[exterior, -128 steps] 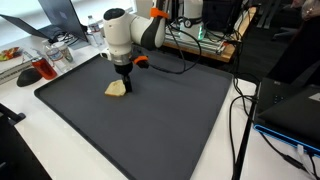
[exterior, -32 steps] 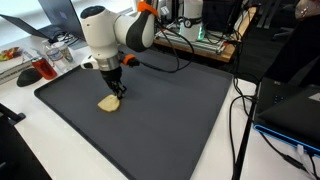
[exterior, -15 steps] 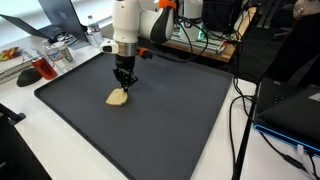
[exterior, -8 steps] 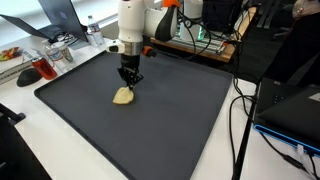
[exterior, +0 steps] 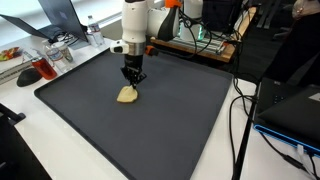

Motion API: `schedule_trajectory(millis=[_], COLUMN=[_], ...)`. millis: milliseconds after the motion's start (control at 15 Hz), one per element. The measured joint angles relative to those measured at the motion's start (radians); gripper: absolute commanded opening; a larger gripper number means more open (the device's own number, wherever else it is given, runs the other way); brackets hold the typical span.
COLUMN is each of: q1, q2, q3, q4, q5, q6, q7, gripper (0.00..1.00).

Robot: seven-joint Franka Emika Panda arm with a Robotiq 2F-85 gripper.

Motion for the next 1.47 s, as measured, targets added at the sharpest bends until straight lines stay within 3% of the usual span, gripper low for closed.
schedule_trajectory(millis=[67, 133, 267, 533, 800, 1133, 1467], q1=[0.000, 0.000, -0.001, -0.011, -0.073, -0.180, -0.184], q2=[0.000, 0.000, -0.001, -0.018, -0.077, -0.166, -0.214], q3=[0.000, 0.000, 0.002, 0.021, 0.100, 0.220, 0.230], q4=[0.000, 0.000, 0.000, -0.001, -0.004, -0.002, 0.058], q5=[-0.001, -0.001, -0.002, -0.002, 0.002, 0.077, 0.114], q6=[0.000, 0.000, 0.000, -0.014, -0.091, -0.287, -0.555], q7=[-0.002, -0.005, -0.015, -0.046, -0.099, -0.207, -0.204], gripper=[0.02, 0.34, 0.40, 0.69, 0.97, 1.00, 1.00])
